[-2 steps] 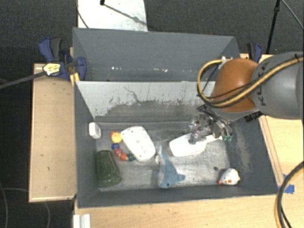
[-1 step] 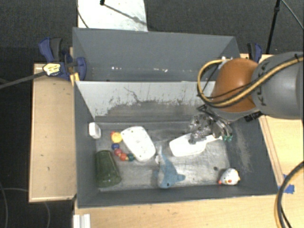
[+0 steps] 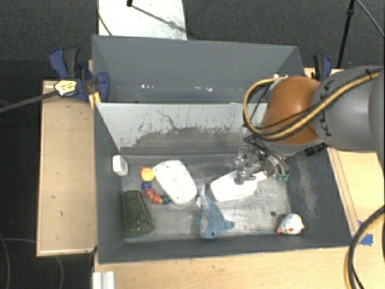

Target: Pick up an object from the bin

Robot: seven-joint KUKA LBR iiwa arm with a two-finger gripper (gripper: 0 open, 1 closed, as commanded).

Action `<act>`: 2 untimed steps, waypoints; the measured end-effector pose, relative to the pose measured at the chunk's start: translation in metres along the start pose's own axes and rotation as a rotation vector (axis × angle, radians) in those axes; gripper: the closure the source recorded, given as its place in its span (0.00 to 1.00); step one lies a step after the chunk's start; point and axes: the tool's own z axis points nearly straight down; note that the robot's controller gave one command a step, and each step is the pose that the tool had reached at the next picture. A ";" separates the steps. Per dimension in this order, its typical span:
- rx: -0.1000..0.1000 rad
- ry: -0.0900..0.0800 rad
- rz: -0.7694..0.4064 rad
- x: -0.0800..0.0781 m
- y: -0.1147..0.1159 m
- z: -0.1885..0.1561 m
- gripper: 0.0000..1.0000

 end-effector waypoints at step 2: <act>0.002 -0.001 0.039 -0.001 0.007 0.000 1.00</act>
Offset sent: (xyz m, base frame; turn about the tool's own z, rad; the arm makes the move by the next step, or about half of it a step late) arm -0.0088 0.0250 -0.0061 0.0352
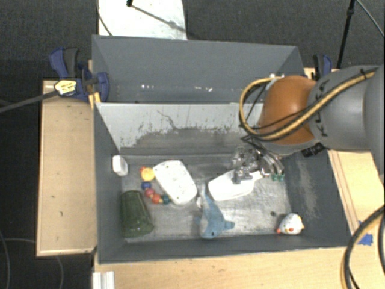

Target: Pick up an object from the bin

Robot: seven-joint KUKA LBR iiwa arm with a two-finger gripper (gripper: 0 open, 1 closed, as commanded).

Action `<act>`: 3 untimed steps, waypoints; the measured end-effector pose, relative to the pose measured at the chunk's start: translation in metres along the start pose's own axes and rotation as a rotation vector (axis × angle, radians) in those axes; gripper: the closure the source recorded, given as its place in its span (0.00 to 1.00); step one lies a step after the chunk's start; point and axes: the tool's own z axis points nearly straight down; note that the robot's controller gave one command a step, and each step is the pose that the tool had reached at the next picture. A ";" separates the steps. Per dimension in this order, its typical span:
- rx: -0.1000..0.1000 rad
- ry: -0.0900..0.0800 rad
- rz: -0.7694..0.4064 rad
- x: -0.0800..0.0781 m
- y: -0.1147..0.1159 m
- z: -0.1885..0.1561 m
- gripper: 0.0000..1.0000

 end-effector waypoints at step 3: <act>-0.001 -0.007 -0.049 0.018 0.028 -0.001 1.00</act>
Offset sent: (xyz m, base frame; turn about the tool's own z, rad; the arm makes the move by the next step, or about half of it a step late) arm 0.0008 0.0363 -0.0061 0.0226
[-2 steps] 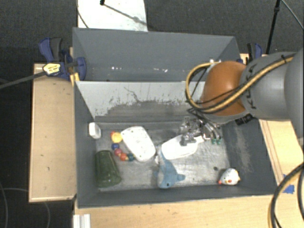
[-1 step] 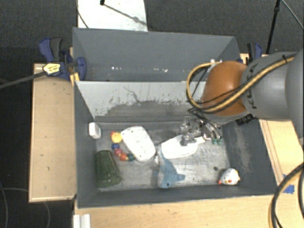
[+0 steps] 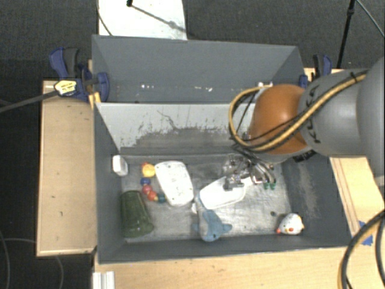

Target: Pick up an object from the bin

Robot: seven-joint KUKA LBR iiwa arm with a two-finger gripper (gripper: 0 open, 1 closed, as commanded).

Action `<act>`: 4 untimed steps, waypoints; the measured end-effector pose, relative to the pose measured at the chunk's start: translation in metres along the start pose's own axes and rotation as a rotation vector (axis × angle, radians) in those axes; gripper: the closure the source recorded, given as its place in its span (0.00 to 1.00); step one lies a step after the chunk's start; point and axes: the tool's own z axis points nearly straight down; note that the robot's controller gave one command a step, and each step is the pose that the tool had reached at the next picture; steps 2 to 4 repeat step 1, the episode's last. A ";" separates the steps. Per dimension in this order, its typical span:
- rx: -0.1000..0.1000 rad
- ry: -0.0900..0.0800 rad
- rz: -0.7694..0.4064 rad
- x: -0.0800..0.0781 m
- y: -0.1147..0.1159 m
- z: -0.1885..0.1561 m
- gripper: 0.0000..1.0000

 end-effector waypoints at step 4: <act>-0.005 0.026 0.020 0.005 0.027 -0.044 1.00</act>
Offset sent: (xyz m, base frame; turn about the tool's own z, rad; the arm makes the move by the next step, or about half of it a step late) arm -0.0100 -0.0382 -0.0065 0.0612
